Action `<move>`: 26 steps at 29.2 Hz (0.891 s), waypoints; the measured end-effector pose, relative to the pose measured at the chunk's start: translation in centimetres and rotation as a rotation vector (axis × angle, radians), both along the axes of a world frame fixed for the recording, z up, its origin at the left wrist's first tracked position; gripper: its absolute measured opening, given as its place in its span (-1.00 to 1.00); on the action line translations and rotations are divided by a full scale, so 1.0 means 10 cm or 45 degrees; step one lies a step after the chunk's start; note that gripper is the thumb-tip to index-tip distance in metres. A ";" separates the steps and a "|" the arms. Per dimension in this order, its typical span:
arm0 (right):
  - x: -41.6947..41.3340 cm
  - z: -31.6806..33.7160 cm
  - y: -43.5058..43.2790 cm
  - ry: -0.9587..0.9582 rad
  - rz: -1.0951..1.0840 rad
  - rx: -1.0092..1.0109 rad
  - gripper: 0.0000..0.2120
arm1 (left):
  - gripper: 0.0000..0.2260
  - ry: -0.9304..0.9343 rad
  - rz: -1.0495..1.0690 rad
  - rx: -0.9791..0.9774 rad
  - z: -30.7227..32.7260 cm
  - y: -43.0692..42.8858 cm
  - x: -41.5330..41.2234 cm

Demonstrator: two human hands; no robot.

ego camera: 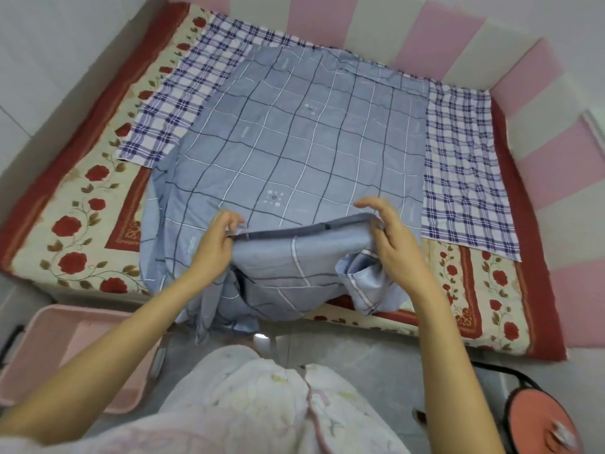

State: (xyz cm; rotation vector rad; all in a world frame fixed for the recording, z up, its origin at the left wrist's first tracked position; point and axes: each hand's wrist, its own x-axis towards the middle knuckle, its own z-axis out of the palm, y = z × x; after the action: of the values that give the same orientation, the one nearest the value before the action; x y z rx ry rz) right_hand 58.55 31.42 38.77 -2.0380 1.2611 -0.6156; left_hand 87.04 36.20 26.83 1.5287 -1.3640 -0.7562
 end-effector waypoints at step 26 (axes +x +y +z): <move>-0.18 -0.13 -0.80 0.498 -0.070 0.222 -0.71 | -0.86 -0.021 -0.147 -0.088 0.10 -0.35 -0.12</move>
State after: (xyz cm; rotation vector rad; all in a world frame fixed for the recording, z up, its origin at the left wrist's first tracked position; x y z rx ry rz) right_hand 56.74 23.44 37.44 -2.0417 1.5370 -0.1221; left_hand 85.81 32.69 27.79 1.4149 -1.4861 -0.7612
